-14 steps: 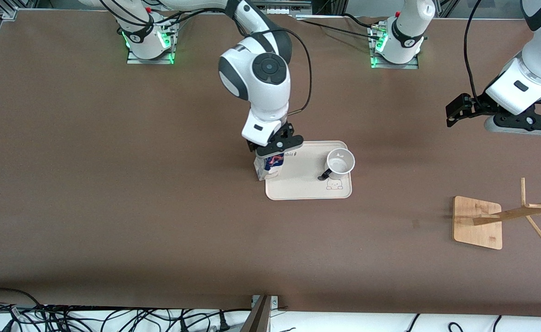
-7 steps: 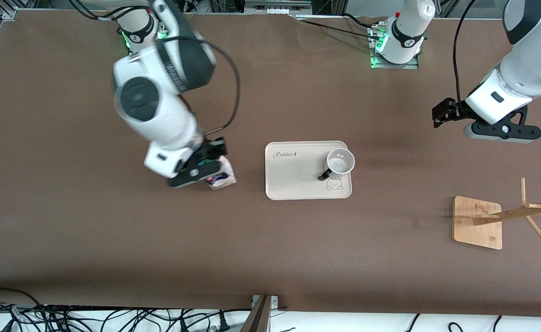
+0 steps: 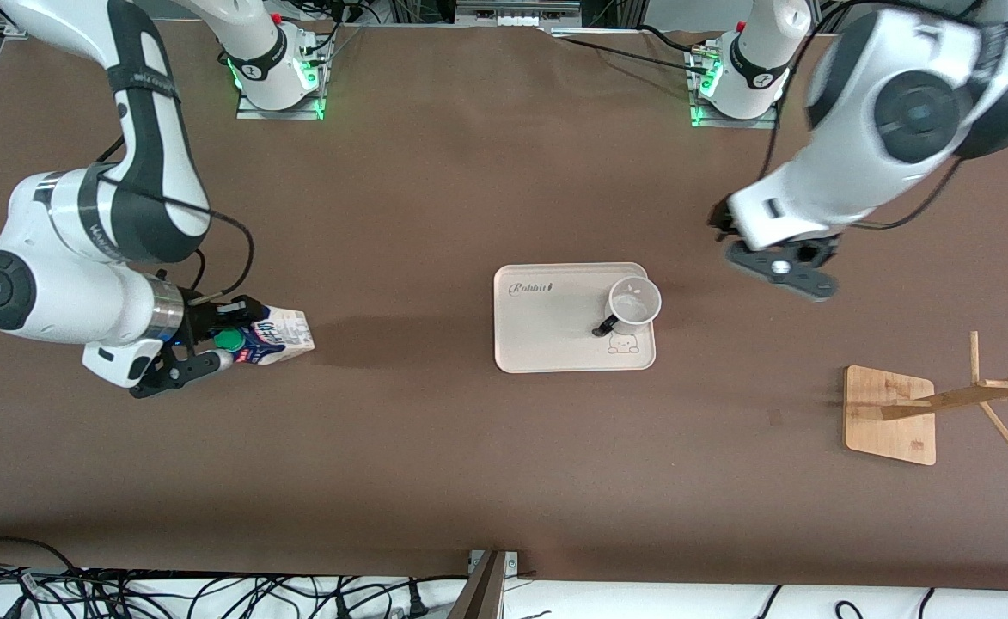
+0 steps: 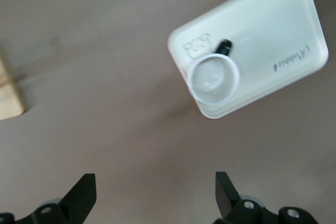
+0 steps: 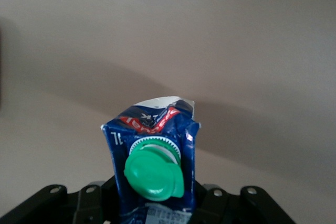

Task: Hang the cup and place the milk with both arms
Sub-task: 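Carry the carton off the tray while the left gripper reaches the mug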

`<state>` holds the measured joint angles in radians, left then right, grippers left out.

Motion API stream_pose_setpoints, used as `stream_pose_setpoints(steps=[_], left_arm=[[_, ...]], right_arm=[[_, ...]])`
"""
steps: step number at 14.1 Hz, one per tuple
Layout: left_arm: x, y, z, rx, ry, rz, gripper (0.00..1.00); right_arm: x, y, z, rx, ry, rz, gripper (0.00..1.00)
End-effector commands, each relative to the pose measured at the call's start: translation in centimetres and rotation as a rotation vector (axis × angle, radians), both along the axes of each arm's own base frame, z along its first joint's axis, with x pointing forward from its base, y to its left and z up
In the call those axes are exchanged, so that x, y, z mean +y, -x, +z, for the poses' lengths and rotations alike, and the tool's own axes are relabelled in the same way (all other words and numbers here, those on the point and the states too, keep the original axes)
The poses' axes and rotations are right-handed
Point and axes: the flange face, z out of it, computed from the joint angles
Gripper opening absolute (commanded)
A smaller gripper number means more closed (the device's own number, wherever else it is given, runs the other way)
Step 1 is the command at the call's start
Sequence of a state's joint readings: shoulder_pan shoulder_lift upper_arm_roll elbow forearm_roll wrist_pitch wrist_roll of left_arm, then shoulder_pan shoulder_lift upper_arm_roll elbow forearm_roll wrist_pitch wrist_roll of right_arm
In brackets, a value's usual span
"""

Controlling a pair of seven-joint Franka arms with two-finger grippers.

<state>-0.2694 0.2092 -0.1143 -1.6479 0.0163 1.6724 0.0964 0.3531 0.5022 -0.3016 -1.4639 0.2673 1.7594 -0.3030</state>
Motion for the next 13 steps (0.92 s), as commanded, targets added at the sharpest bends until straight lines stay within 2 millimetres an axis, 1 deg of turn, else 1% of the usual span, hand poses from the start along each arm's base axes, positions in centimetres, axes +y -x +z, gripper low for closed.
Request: stream_pose_setpoints(steps=[1, 3, 4, 5, 6, 7, 9, 10, 12, 13], left_arm=[[-4.5, -1.5, -5.7, 0.015, 0.02, -0.191, 1.0], [-6.4, -3.1, -9.7, -0.045, 0.084, -0.319, 1.0], [-7.5, -3.3, -11.8, -0.048, 0.101, -0.352, 1.0], [-8.7, -3.2, -13.8, -0.048, 0.107, -0.373, 1.0], [-10.0, -2.6, -15.3, -0.047, 0.113, -0.396, 1.0], [-10.4, -1.9, -16.4, -0.039, 0.102, -0.412, 1.0], [-9.7, -0.6, -19.0, -0.047, 0.042, -0.469, 1.0], [-9.5, 0.2, -20.4, -0.049, 0.032, -0.487, 1.0], [-10.1, 1.5, -22.2, -0.069, 0.034, -0.516, 1.0], [-10.0, 1.8, -23.0, -0.081, 0.018, -0.544, 1.0]], right_arm=[[-2.2, 1.5, -2.0, -0.021, -0.005, -0.055, 0.37], [-3.8, 1.8, -3.7, -0.049, 0.012, -0.098, 0.39], [-4.2, 2.0, -3.9, -0.051, 0.016, -0.115, 0.39], [-4.1, 2.1, -3.6, -0.055, 0.013, -0.119, 0.4], [-4.0, 2.2, -3.5, -0.051, 0.017, -0.138, 0.4], [-3.8, 2.5, -3.6, -0.043, 0.033, -0.177, 0.4], [-2.5, 3.2, -3.8, -0.029, 0.048, -0.216, 0.4], [-2.1, 3.4, -4.2, -0.02, 0.051, -0.222, 0.4], [-2.4, 3.6, -4.8, -0.021, 0.066, -0.228, 0.4], [-2.3, 3.7, -4.9, -0.026, 0.075, -0.229, 0.4]])
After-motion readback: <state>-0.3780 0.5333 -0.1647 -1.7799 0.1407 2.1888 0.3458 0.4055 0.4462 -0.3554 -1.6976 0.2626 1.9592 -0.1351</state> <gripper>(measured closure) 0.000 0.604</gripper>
